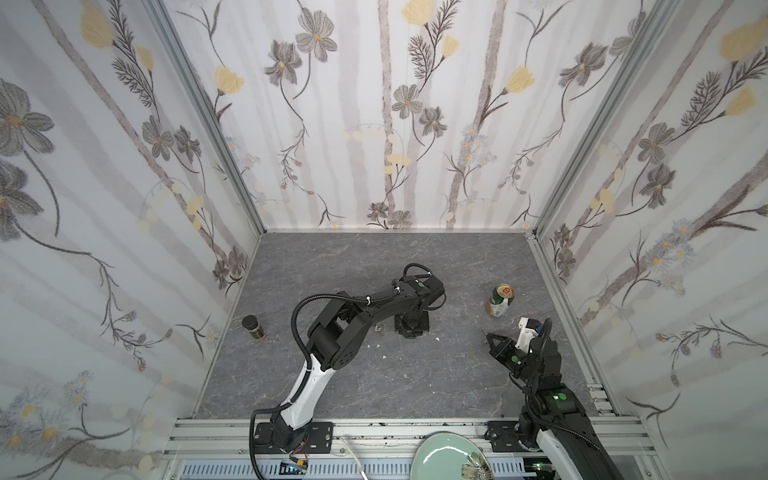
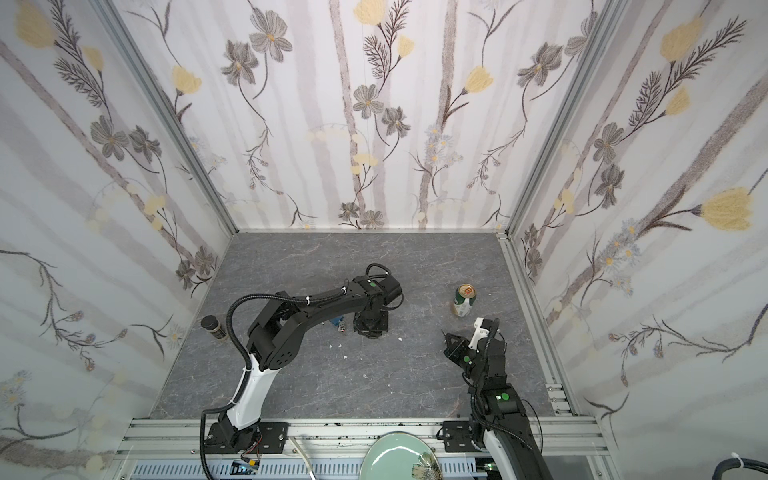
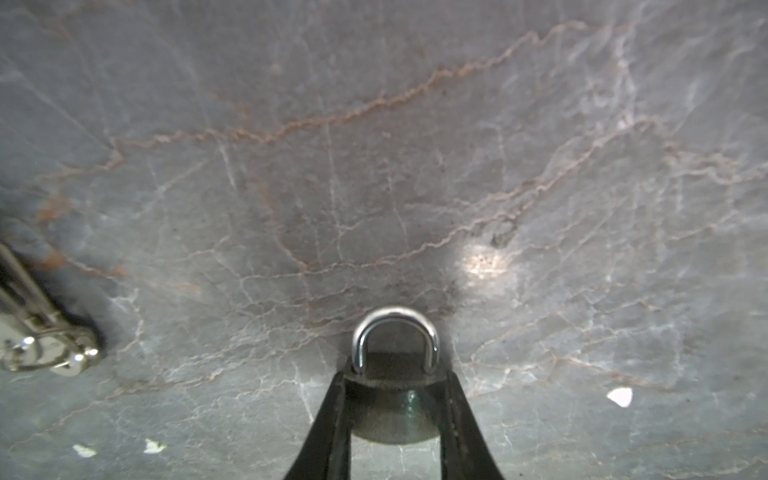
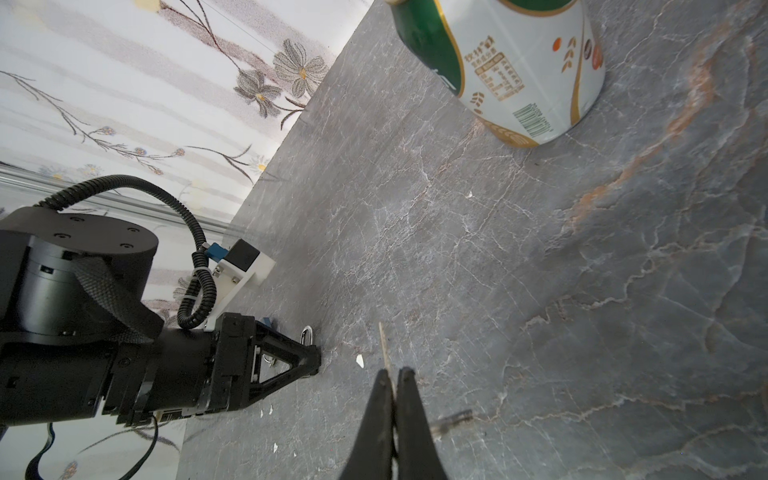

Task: Unlock with the key
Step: 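Lift the black padlock with the left gripper while the right holds the key, then bring the black padlock toward the right gripper while the right moves the key closer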

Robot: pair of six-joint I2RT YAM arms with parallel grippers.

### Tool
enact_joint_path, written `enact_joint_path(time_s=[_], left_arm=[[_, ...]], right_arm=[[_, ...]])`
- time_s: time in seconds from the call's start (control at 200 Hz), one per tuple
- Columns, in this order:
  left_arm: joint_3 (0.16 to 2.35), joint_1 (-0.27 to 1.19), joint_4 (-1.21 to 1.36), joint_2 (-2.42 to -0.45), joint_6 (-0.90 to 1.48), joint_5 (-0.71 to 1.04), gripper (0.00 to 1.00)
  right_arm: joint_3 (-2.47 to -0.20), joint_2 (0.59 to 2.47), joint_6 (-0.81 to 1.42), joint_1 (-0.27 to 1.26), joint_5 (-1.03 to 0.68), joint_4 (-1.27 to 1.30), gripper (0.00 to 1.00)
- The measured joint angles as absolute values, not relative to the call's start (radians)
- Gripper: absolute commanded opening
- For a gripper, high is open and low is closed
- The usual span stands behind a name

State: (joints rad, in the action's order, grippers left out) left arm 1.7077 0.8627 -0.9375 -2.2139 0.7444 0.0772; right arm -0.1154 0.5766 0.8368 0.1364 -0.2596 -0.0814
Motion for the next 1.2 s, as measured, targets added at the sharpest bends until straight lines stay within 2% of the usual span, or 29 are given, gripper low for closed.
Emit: enact_joint_path(time_s=[0.29,0.629,0.864,1.199], left_arm=[[1.564,0.819,-0.838,-2.111,0.790,0.104,0.12],[1.400,0.741,-0.789,-1.889,0.899,0.122,0.14],[1.396,0.727,-0.773,-1.811,0.984,0.135,0.15],[1.481,0.725,-0.758,-1.800,1.105,0.154,0.15]], right_arm=[[-0.115,0.590,0.835,0.186,-0.290,-0.033,0.00],[-0.116,0.696,0.833,0.442,-0.255,0.195,0.00],[-0.125,0.771,0.833,0.566,-0.172,0.357,0.00],[-0.176,0.992,0.827,0.688,-0.070,0.548,0.00]])
